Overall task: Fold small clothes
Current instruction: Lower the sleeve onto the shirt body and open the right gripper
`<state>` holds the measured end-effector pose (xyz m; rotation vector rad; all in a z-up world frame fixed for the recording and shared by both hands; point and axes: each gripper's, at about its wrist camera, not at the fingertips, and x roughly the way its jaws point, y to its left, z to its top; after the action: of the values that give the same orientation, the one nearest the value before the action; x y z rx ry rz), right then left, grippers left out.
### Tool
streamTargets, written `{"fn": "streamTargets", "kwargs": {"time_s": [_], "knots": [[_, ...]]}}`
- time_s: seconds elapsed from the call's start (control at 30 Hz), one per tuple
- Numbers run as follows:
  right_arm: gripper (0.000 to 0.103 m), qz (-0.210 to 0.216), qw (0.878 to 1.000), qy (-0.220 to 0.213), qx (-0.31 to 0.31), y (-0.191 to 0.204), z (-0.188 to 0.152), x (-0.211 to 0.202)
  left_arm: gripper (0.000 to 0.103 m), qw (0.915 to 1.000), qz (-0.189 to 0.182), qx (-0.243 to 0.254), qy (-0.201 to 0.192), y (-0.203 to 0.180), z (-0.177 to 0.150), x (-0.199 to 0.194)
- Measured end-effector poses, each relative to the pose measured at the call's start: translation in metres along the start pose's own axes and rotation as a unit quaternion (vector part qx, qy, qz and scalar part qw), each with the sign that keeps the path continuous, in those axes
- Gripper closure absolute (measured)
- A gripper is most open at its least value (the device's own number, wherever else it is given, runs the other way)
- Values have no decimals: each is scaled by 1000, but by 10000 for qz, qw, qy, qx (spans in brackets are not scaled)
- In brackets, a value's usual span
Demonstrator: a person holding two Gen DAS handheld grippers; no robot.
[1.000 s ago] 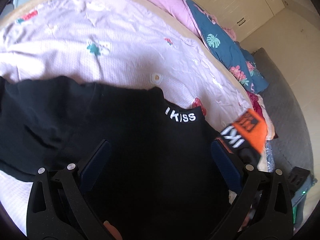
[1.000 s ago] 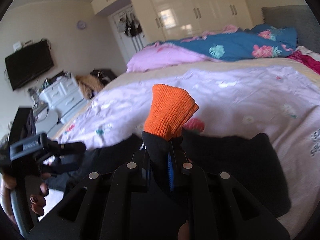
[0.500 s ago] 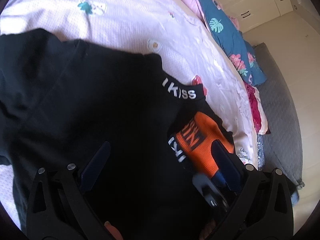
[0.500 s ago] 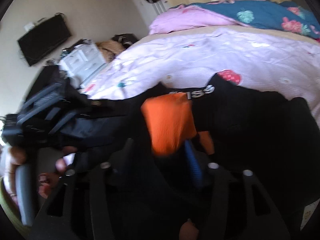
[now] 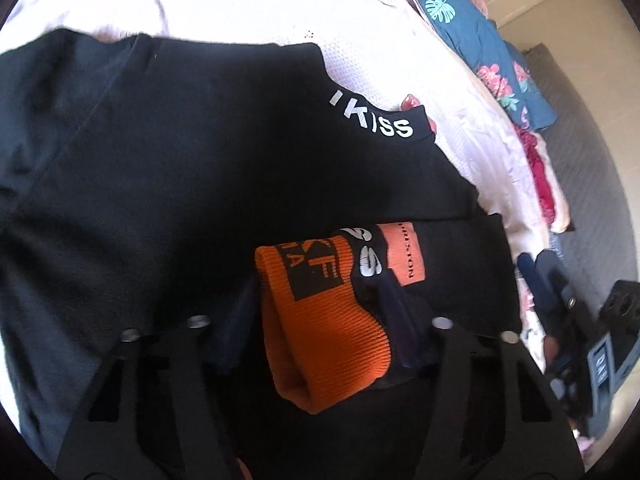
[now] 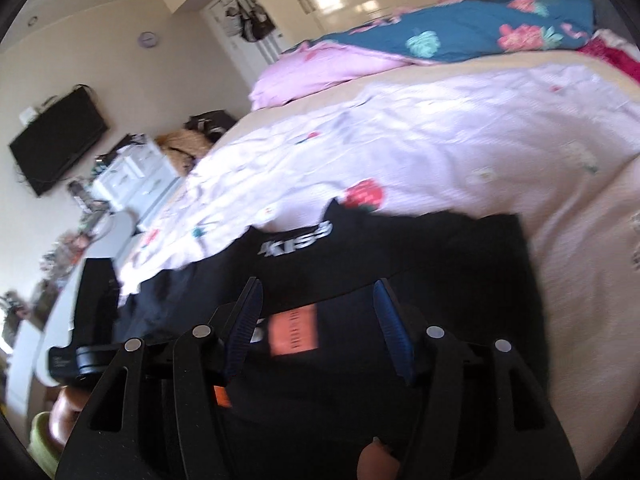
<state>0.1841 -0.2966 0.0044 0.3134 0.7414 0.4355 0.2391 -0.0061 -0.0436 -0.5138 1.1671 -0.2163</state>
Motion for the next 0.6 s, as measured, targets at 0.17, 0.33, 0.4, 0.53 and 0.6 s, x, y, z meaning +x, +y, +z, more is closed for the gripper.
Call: {"fn": "streamTargets", "kwargs": {"time_s": [0.17,0.33,0.4,0.53,0.6], "knots": [[47,-213,9995,-143,193,-20,6,-6,95,9991,6,391,-162,-19,1,-10],[47,-337,9972,-502,438,-39,15,-26,97,9952,-232,613,-733,-32,5,-52],[47,-352,9958,-641,542,-44,18,-33,97,9912,-285,671,-1107,-38,12,-78],[47,-353,9947,-765,596,-48,20,-39,98,9852,-344,704,-1527,-38,14,-111],[47,-379,9951,-720,556,-46,19,-36,98,9842,-306,701,-1599,-34,13,-119]]}}
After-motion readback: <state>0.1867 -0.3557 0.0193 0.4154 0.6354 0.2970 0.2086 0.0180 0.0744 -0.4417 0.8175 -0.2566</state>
